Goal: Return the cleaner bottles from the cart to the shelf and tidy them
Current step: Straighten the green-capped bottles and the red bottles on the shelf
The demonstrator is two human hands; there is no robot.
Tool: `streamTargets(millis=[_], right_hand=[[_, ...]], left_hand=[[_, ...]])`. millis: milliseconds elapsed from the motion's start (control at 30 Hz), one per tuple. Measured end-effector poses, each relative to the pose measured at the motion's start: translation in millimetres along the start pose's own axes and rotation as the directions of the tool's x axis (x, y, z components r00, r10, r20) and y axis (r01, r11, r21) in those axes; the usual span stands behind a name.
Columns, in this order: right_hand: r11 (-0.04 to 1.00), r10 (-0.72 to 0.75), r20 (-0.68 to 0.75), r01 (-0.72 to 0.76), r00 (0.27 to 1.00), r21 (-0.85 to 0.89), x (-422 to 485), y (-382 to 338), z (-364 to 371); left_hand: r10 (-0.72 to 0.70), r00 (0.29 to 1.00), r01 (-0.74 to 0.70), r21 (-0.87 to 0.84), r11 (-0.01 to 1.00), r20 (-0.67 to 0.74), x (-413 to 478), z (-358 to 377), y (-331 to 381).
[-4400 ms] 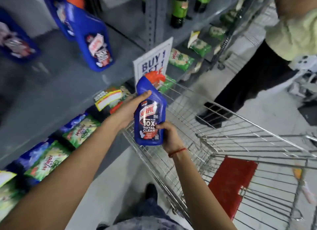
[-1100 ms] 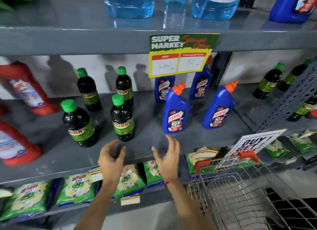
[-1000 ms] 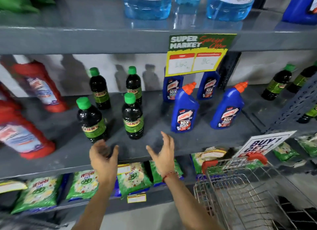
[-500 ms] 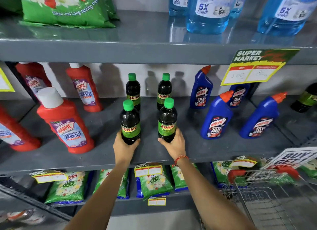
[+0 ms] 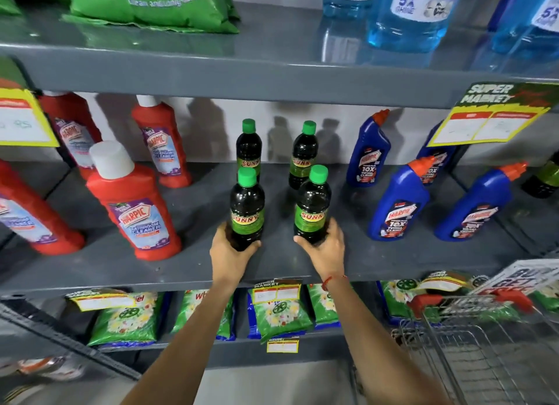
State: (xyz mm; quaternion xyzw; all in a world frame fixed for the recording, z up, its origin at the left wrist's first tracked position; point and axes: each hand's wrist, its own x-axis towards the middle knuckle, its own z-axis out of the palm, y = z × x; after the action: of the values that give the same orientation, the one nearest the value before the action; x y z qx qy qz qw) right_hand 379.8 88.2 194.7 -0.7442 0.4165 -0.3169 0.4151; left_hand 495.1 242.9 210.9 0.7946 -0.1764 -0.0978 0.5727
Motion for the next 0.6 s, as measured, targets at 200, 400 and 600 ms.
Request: streamTargets(millis=[200, 400, 600], right_hand=[[0.975, -0.141, -0.326, 0.189, 0.935, 0.118, -75, -24, 38], [0.95, -0.31, 0.274, 0.281, 0.911, 0.139, -108, -74, 140], [0.977, -0.199, 0.437, 0.139, 0.877, 0.164, -96, -115, 203]], left_hand=[[0.023, 0.978, -0.051, -0.134, 0.99, -0.206, -24, -79, -29], [0.038, 0.829, -0.088, -0.063, 0.994, -0.558, 6, -189, -66], [-0.025, 0.817, 0.053, 0.033, 0.998, -0.575, 45, -247, -82]])
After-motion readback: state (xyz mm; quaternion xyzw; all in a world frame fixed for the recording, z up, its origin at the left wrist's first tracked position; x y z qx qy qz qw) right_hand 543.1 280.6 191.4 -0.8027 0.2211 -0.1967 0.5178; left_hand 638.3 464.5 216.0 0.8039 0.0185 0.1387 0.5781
